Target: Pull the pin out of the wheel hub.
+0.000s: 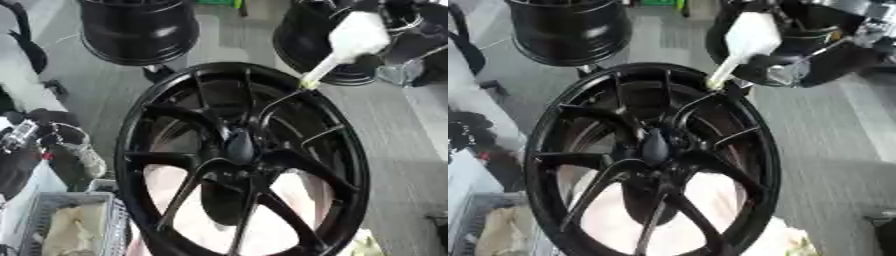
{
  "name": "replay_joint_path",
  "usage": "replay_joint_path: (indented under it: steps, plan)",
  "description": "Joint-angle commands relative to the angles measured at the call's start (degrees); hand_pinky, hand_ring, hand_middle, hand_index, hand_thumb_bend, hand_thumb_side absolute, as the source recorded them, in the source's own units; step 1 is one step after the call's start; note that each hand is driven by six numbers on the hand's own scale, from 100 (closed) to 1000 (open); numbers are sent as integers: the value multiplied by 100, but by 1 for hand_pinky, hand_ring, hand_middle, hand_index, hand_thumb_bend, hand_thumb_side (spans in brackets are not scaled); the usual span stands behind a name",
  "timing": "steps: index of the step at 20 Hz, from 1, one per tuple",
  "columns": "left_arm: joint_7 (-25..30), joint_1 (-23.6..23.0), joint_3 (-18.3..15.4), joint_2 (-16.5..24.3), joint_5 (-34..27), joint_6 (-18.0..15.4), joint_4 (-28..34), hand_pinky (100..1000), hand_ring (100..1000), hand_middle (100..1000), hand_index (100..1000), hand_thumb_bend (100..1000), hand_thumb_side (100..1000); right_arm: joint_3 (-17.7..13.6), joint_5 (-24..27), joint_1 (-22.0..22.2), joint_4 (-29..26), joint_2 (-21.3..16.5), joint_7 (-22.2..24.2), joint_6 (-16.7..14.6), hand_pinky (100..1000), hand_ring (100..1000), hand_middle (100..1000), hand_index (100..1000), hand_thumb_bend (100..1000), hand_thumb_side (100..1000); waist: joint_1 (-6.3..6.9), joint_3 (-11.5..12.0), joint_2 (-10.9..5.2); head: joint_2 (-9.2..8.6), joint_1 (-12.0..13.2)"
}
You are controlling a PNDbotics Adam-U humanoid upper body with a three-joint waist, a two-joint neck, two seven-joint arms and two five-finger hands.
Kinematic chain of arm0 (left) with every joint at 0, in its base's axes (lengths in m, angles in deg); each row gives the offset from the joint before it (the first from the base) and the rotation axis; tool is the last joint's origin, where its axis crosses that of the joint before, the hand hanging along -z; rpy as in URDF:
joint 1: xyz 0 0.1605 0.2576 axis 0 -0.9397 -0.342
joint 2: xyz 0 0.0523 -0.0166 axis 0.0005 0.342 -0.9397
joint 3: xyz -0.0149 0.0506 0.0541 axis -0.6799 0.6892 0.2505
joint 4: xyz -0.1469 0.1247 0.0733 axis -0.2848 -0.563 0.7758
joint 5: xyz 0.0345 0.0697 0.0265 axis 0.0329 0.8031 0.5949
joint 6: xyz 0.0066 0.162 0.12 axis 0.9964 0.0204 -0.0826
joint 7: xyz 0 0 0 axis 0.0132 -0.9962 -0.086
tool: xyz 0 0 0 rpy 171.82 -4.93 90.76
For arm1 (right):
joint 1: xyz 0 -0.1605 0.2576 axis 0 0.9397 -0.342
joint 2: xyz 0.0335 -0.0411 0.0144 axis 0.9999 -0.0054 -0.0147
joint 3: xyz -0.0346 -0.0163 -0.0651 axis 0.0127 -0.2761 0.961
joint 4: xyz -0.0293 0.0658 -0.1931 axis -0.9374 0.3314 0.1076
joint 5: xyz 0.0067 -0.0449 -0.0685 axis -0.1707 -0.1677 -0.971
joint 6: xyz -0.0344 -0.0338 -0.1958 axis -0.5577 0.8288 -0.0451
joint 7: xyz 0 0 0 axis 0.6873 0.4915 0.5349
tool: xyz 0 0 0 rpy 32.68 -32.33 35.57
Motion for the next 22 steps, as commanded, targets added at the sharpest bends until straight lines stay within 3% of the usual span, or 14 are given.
replay_joint_path:
  steps: [1,5,8,10,15,22]
  plan:
    - [-47,43,-82,70,14,-9,89,697,645,640,731,100,885,-942,-133,437,439,270,-1128,-68,510,500,400,420,100,114,28,-32,-41,-14,37]
    - [-86,36,-117,79,18,-19,84,697,645,639,730,100,885,-1653,-130,1278,1076,885,-2366,-168,495,495,414,432,100,135,42,-94,-27,-14,70]
    - [-86,30,-112,68,16,-11,81,697,645,640,730,100,885,-1887,-398,1741,1646,1293,-2793,70,593,677,752,802,145,266,47,-154,-40,-14,80]
    - [-81,25,-109,59,11,-5,83,697,645,640,730,100,884,-1972,-762,1897,1970,1488,-2873,408,658,767,866,898,192,345,55,-179,-58,-14,74]
    - [-90,-7,-115,29,-6,-2,78,697,646,640,730,100,884,-2178,-1248,1983,2082,1968,-3623,1066,669,788,901,915,246,445,103,-184,-101,-14,43]
    - [-86,-28,-109,-7,-18,2,73,697,647,640,730,100,885,-2127,-1291,1920,1733,2342,-4499,1227,632,754,870,894,243,469,136,-187,-124,-14,29]
